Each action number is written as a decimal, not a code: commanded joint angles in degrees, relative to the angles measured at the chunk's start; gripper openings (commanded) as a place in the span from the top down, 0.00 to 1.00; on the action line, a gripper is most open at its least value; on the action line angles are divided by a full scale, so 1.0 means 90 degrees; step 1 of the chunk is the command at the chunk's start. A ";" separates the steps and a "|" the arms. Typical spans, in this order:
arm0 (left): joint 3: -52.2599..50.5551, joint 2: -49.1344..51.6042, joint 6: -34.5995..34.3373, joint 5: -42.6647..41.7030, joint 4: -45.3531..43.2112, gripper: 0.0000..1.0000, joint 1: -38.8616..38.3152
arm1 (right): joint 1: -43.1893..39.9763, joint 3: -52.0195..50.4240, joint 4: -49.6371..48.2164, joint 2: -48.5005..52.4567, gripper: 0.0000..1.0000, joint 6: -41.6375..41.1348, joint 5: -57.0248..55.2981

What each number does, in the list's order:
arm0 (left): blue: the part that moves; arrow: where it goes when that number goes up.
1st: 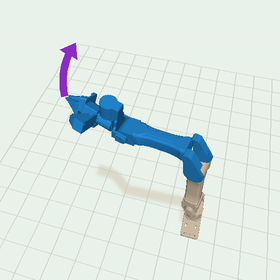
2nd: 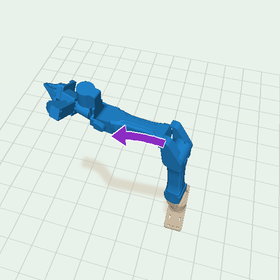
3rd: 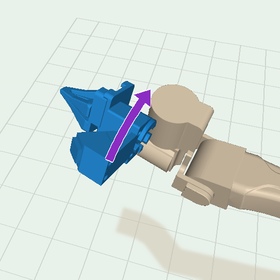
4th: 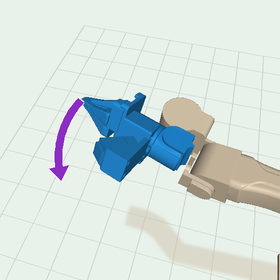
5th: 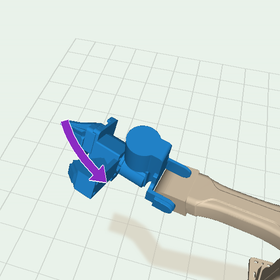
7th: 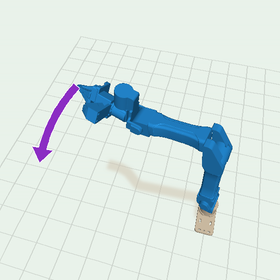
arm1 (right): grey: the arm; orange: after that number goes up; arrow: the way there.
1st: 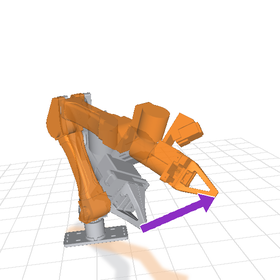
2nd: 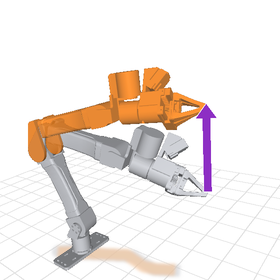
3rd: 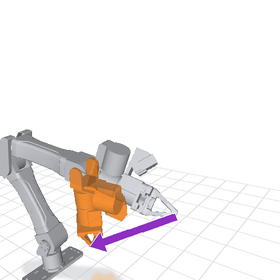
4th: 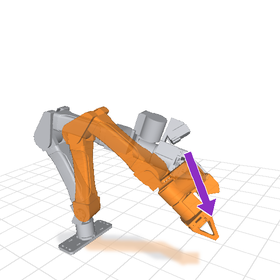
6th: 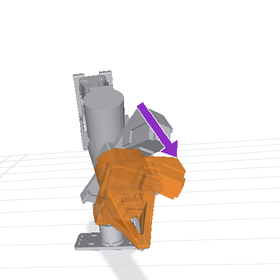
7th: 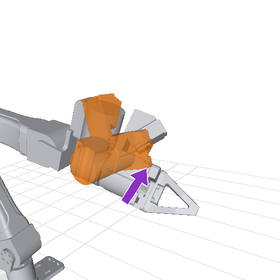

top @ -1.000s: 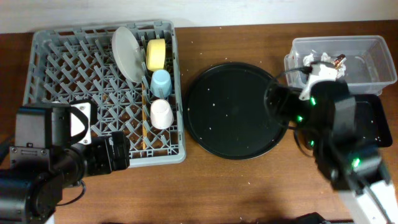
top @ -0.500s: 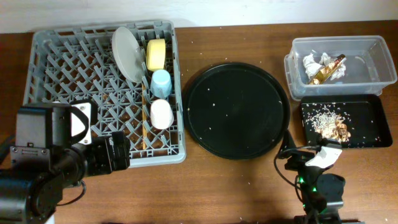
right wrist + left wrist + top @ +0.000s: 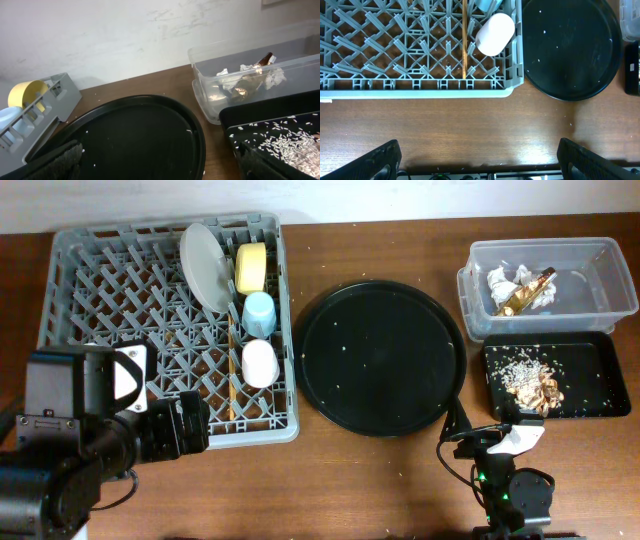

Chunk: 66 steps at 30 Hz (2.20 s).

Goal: Sort waste into correct bins and load items into the dishwasher rack

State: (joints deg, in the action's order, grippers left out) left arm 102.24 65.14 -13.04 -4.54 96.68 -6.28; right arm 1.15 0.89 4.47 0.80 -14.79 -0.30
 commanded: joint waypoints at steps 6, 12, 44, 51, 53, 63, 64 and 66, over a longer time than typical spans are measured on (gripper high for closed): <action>0.0010 -0.0015 0.0036 -0.0024 0.0002 0.01 0.0007 | -0.0046 -0.0063 0.0005 -0.0036 0.02 0.0049 0.0053; -0.0583 0.0153 0.0036 0.0648 -0.0517 0.01 0.0007 | -0.0046 -0.0063 0.0005 -0.0036 0.02 0.0046 0.0053; -1.1307 -0.7208 0.1700 0.1649 -1.0326 0.01 0.0522 | -0.0046 -0.0063 0.0005 -0.0036 0.02 0.0049 0.0053; -1.1302 -0.7206 0.1700 0.1647 -1.0326 0.01 0.0522 | -0.0046 -0.0063 0.0005 -0.0036 0.02 0.0046 0.0053; -1.1302 -0.7203 0.1700 0.1647 -1.0326 0.01 0.0522 | -0.0046 -0.0063 0.0005 -0.0036 0.02 0.0046 0.0053; -1.1302 -0.7201 0.1700 0.1647 -1.0326 0.01 0.0522 | -0.0046 -0.0063 0.0005 -0.0036 0.01 0.0046 0.0053; -1.1302 -0.7201 0.1700 0.1647 -1.0324 0.01 0.0522 | -0.0046 -0.0063 0.0005 -0.0036 0.02 0.0046 0.0053; -1.1302 -0.7201 0.1700 0.1647 -1.0326 0.01 0.0522 | -0.0046 -0.0063 0.0005 -0.0036 0.01 0.0046 0.0053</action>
State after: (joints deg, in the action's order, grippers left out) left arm 0.82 0.89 1.13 10.94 3.70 -1.83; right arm 1.15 0.80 4.43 0.84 -14.72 0.10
